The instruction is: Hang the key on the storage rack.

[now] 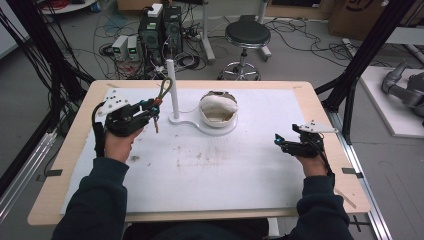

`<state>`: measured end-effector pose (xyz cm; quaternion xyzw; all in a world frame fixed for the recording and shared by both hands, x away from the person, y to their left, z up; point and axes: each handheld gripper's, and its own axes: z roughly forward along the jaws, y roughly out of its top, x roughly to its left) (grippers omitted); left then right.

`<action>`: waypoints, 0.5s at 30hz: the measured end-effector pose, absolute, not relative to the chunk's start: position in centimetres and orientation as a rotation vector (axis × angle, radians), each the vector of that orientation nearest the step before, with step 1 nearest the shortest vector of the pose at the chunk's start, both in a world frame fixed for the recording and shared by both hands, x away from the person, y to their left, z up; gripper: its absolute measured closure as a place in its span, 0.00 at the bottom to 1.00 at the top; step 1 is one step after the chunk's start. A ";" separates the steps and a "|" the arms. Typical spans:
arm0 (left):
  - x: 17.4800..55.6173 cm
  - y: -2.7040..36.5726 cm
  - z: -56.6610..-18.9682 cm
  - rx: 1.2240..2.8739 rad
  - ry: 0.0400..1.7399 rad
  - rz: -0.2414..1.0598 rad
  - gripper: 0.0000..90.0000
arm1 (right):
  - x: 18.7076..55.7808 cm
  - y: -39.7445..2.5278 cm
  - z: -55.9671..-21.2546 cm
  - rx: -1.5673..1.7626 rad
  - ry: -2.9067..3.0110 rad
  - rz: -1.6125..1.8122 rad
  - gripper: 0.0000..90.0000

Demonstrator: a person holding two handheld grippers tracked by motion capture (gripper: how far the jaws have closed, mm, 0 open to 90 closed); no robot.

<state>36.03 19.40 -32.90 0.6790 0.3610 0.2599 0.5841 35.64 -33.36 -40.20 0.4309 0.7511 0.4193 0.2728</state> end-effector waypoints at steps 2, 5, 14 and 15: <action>36.7 19.3 -33.0 1.599 0.868 0.604 0.80 | 35.6 -33.3 -40.2 1.158 2.022 1.131 0.23; 37.7 19.1 -33.4 1.624 0.907 0.608 0.79 | 35.6 -33.3 -40.2 1.157 2.025 1.127 0.23; 39.9 18.3 -35.0 1.710 0.986 0.616 0.79 | 35.7 -33.2 -40.3 1.155 2.030 1.125 0.23; 40.0 18.2 -35.2 1.714 0.985 0.614 0.79 | 35.7 -33.2 -40.3 1.155 2.030 1.125 0.23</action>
